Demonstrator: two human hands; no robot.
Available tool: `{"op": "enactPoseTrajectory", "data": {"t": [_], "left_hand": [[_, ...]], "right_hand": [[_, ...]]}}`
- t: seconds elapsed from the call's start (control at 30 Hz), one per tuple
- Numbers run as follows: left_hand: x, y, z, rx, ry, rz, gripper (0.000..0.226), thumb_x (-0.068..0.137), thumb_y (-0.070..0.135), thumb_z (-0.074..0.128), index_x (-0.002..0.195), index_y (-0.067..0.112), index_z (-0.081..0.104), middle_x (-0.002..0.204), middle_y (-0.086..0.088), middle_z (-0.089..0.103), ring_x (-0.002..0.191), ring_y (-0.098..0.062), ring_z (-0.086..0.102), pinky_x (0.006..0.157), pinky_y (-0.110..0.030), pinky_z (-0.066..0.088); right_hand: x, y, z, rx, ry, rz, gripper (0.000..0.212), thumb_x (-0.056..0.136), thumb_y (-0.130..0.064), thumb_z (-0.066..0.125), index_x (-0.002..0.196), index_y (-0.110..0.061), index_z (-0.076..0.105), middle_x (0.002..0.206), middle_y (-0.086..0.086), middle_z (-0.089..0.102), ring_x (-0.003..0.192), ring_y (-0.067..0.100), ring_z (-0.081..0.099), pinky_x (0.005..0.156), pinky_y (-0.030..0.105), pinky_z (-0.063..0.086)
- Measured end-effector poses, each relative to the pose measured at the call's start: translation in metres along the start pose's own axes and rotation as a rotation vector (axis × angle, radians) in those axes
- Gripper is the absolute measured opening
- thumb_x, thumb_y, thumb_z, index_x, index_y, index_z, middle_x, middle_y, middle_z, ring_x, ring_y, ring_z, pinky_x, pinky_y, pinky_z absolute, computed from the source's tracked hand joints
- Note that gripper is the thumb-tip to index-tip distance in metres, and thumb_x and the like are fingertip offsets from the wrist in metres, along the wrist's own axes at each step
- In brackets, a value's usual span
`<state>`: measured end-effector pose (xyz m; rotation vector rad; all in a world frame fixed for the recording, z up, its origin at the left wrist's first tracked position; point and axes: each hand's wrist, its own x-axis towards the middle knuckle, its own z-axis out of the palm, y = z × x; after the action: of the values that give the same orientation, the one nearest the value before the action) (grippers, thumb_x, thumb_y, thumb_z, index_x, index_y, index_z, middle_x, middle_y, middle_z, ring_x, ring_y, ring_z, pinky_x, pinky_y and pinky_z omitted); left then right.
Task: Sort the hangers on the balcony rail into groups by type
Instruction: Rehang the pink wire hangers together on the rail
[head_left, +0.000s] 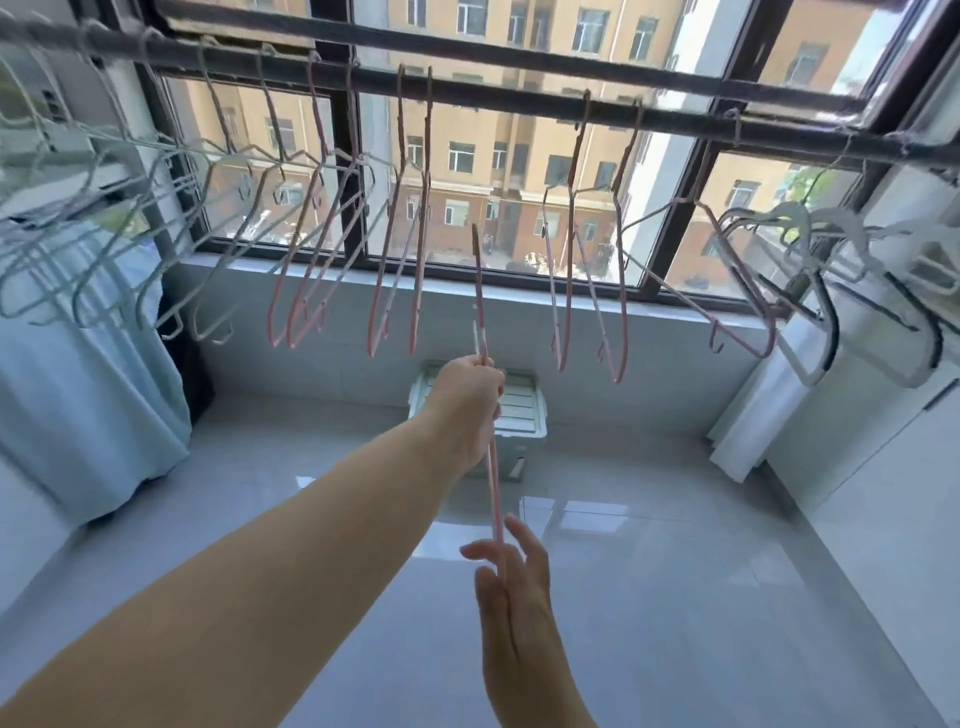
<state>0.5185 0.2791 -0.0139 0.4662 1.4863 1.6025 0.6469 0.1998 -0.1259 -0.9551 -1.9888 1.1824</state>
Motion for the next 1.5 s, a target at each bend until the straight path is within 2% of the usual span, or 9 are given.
{"op": "enactPoseTrajectory", "data": {"t": [0.4, 0.67, 0.8, 0.93, 1.0, 1.13, 1.23, 1.37, 1.5], "left_hand": [[-0.001, 0.096, 0.001, 0.173, -0.396, 0.376, 0.022, 0.090, -0.006, 0.040, 0.102, 0.008, 0.051, 0.106, -0.007, 0.053, 0.093, -0.014, 0.057, 0.083, -0.030, 0.047], [0.031, 0.121, -0.009, 0.358, -0.337, 0.509, 0.028, 0.088, 0.000, 0.050, 0.113, 0.012, 0.045, 0.093, 0.009, 0.054, 0.105, -0.022, 0.059, 0.096, -0.039, 0.047], [0.046, 0.114, -0.018, 0.395, -0.301, 0.444, 0.034, 0.088, 0.001, 0.049, 0.121, 0.009, 0.044, 0.093, 0.009, 0.057, 0.105, -0.026, 0.058, 0.096, -0.050, 0.046], [0.053, 0.103, -0.020, 0.423, -0.289, 0.399, 0.039, 0.089, -0.002, 0.046, 0.127, 0.006, 0.040, 0.095, 0.003, 0.057, 0.104, -0.025, 0.057, 0.090, -0.041, 0.049], [0.054, 0.095, -0.019, 0.531, -0.291, 0.396, 0.047, 0.090, 0.002, 0.047, 0.133, 0.007, 0.032, 0.115, -0.008, 0.055, 0.108, -0.025, 0.053, 0.092, -0.037, 0.044], [0.039, 0.084, -0.008, 0.927, -0.199, 0.660, 0.078, 0.091, 0.019, 0.048, 0.144, 0.011, -0.008, 0.156, -0.005, -0.005, 0.143, -0.017, -0.005, 0.115, -0.027, 0.000], [0.029, 0.085, 0.016, 0.868, -0.322, 0.665, 0.060, 0.093, 0.018, 0.046, 0.143, 0.011, 0.013, 0.150, -0.010, 0.022, 0.139, -0.021, 0.022, 0.114, -0.028, 0.019], [0.050, 0.080, 0.042, 0.800, -0.335, 0.379, 0.042, 0.094, 0.022, 0.046, 0.129, 0.002, 0.036, 0.123, -0.020, 0.051, 0.110, -0.030, 0.051, 0.094, -0.035, 0.041], [0.068, 0.067, 0.047, 0.569, -0.318, 0.278, 0.025, 0.092, 0.009, 0.047, 0.115, 0.002, 0.049, 0.109, -0.008, 0.061, 0.079, -0.022, 0.058, 0.074, -0.042, 0.054]], "right_hand": [[0.094, -0.061, -0.015, 0.271, 0.253, -0.274, 0.044, 0.085, -0.067, 0.027, 0.070, -0.035, 0.054, 0.128, -0.038, 0.046, 0.118, -0.003, 0.051, 0.091, 0.008, 0.038], [0.167, -0.098, -0.016, 0.092, 0.296, -0.301, 0.039, 0.095, -0.034, 0.027, 0.069, -0.018, 0.050, 0.095, 0.004, 0.065, 0.104, -0.012, 0.046, 0.077, -0.001, 0.034], [0.173, -0.095, -0.001, 0.083, 0.232, -0.219, 0.037, 0.092, -0.035, 0.026, 0.065, -0.026, 0.049, 0.102, -0.015, 0.061, 0.117, -0.013, 0.044, 0.086, -0.001, 0.031], [0.167, -0.087, 0.003, 0.074, 0.204, -0.161, 0.052, 0.084, -0.057, 0.023, 0.109, -0.027, 0.057, 0.127, -0.006, 0.056, 0.120, -0.002, 0.046, 0.097, 0.014, 0.037], [0.158, -0.084, 0.001, -0.039, 0.207, -0.093, 0.071, 0.080, -0.061, 0.022, 0.139, -0.023, 0.030, 0.144, -0.005, 0.038, 0.129, 0.002, 0.037, 0.105, 0.019, 0.032], [0.140, -0.093, -0.022, -0.280, 0.518, -0.270, 0.061, 0.081, -0.036, 0.033, 0.138, -0.016, 0.027, 0.143, -0.002, 0.029, 0.134, 0.001, 0.020, 0.113, 0.018, 0.017], [0.148, -0.090, -0.051, -0.284, 0.597, -0.226, 0.050, 0.085, -0.016, 0.041, 0.135, -0.013, 0.032, 0.139, 0.002, 0.036, 0.133, 0.011, 0.029, 0.114, 0.030, 0.025], [0.171, -0.081, -0.065, -0.305, 0.273, 0.112, 0.050, 0.093, -0.014, 0.039, 0.141, -0.012, 0.024, 0.144, 0.006, 0.037, 0.132, 0.019, 0.037, 0.107, 0.028, 0.030], [0.175, -0.074, -0.063, -0.244, 0.216, 0.044, 0.029, 0.095, -0.009, 0.029, 0.110, -0.022, 0.050, 0.099, -0.001, 0.062, 0.092, 0.014, 0.060, 0.072, 0.020, 0.041]]}}
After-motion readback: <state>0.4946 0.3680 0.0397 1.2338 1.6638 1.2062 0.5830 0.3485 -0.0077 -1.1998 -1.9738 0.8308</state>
